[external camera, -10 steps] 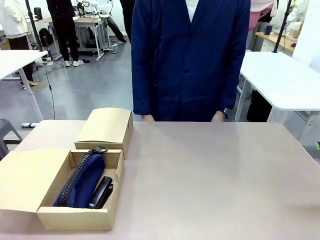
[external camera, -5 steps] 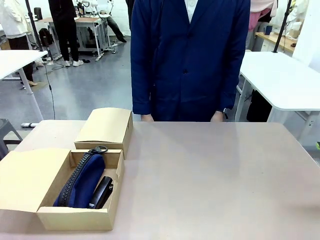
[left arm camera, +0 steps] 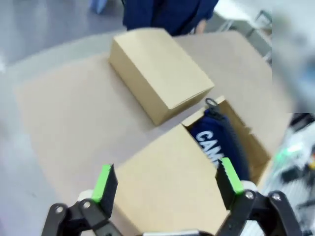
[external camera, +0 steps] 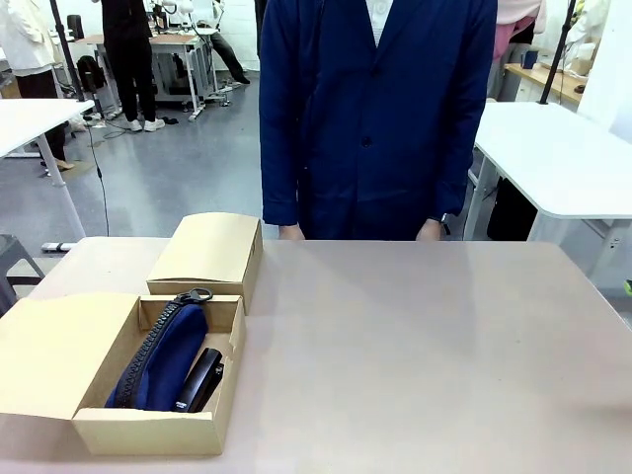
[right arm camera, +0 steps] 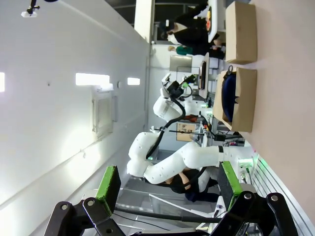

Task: Place items inside the box.
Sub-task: Close the lid of the Mailer Box closest to the robot.

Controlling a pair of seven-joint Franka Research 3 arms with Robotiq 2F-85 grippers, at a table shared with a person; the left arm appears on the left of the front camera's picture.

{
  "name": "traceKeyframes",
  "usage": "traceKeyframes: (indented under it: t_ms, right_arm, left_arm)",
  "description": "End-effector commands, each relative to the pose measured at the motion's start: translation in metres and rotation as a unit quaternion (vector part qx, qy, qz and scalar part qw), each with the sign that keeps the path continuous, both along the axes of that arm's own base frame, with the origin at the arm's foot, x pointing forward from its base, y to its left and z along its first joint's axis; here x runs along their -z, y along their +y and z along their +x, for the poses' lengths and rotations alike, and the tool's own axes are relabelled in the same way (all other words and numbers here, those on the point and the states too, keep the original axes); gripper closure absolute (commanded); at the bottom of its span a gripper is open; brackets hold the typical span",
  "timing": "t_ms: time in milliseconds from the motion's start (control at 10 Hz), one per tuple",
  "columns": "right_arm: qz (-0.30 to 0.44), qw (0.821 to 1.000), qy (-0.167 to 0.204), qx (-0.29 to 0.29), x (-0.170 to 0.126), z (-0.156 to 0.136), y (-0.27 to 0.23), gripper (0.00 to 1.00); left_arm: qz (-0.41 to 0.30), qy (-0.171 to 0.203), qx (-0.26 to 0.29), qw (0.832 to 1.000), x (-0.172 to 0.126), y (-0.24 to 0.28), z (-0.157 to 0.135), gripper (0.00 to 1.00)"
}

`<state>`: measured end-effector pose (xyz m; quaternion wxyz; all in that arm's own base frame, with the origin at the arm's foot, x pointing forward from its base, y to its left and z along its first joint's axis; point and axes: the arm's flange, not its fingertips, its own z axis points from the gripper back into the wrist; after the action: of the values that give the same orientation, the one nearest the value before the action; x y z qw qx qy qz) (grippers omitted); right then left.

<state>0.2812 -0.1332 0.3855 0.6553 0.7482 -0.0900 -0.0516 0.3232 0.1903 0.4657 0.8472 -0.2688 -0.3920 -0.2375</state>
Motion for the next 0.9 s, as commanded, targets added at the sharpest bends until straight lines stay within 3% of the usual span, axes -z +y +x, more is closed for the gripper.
traceKeyframes:
  t_ms: [0, 100, 200, 300, 500, 600, 700, 800]
  right_arm:
    - [0.006, 1.000, -0.009, 0.002, -0.004, 0.003, 0.000, 0.00]
    - [0.006, 1.000, -0.009, 0.002, -0.004, 0.003, 0.000, 0.00]
    - [0.006, 1.000, -0.009, 0.002, -0.004, 0.003, 0.000, 0.00]
    - [0.006, 1.000, -0.009, 0.002, -0.004, 0.003, 0.000, 0.00]
    - [0.006, 1.000, -0.009, 0.002, -0.004, 0.003, 0.000, 0.00]
    - [0.006, 1.000, -0.009, 0.002, -0.004, 0.003, 0.000, 0.00]
    - [0.006, 1.000, -0.009, 0.002, -0.004, 0.003, 0.000, 0.00]
    - [0.006, 1.000, -0.009, 0.002, -0.004, 0.003, 0.000, 0.00]
  left_arm:
    - [0.106, -0.182, 0.072, 0.975, 0.030, 0.019, 0.006, 0.00]
    - [0.154, -0.205, 0.087, 0.963, 0.037, 0.020, 0.008, 0.00]
    - [0.220, -0.218, 0.031, 0.950, 0.022, 0.029, 0.015, 0.00]
    - [0.113, -0.098, 0.080, 0.986, 0.019, 0.009, 0.008, 0.00]
    - [0.113, -0.098, 0.080, 0.986, 0.019, 0.009, 0.008, 0.00]
    - [0.158, -0.133, 0.087, 0.975, 0.020, 0.017, 0.009, 0.00]
    - [0.139, -0.127, 0.155, 0.970, 0.025, 0.032, 0.004, 0.00]
    - [0.130, -0.115, 0.163, 0.971, 0.026, 0.059, 0.002, 0.00]
